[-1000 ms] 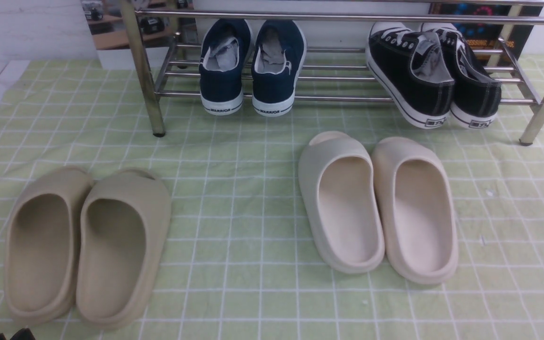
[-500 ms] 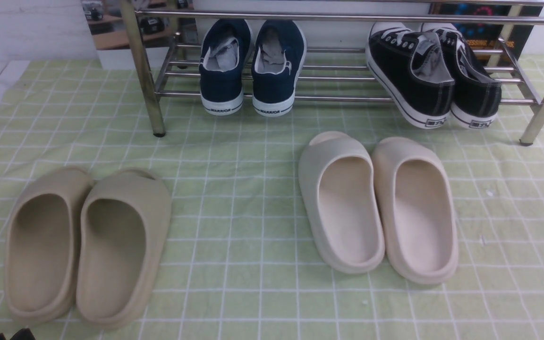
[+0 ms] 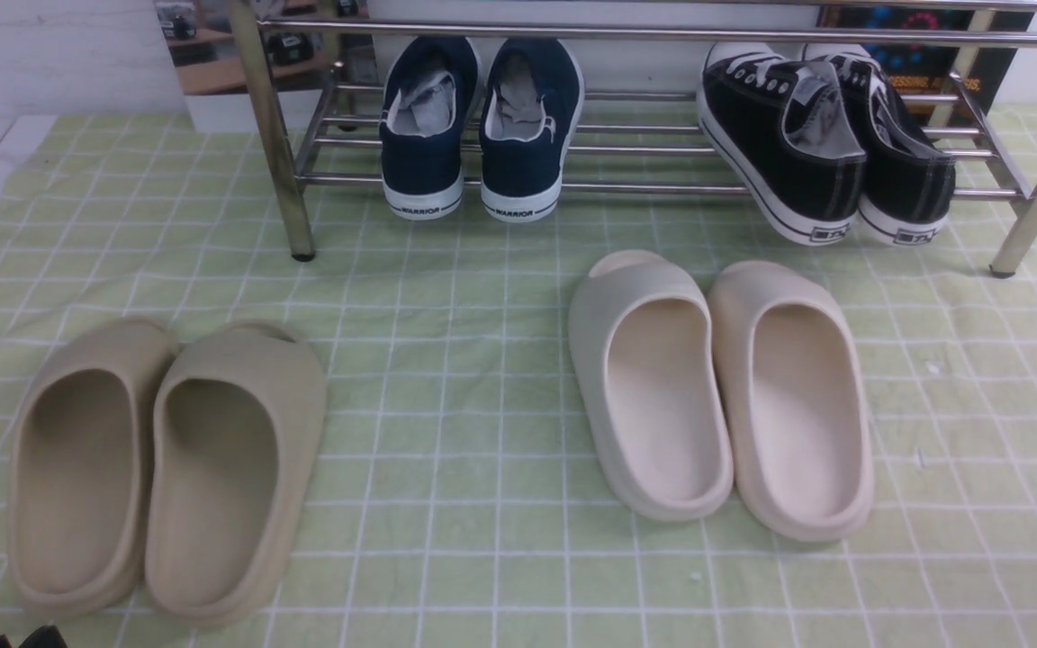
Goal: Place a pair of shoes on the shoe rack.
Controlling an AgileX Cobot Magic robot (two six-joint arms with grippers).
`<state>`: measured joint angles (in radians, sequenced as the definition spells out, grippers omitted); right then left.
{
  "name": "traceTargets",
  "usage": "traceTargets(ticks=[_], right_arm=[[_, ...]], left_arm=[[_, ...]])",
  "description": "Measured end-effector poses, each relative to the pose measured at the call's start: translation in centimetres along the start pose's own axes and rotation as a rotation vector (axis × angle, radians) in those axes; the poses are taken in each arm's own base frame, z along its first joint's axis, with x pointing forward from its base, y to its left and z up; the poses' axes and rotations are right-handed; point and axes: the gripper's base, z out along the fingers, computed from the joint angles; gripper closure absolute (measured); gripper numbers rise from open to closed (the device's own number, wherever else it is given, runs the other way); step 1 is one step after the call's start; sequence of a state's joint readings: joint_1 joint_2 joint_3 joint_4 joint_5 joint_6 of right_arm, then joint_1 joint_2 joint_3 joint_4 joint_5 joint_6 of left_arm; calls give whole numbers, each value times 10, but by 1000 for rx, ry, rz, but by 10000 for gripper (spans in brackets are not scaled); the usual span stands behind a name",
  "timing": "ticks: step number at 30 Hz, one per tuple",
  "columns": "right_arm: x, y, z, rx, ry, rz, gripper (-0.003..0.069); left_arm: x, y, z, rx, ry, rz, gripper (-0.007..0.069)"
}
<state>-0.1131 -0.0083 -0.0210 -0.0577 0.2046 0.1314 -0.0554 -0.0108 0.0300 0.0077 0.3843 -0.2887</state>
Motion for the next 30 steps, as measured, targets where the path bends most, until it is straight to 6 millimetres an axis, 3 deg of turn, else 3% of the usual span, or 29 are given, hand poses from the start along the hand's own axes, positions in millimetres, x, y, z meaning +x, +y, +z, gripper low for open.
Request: traceTargets(ticks=[5,30], right_arm=[[20,-4,2,46,98,30,655],[28,-2,0,-8,211,13,662]], left_arm=[[0,0,0,0,0,0,386],[0,0,0,0,0,0,386]])
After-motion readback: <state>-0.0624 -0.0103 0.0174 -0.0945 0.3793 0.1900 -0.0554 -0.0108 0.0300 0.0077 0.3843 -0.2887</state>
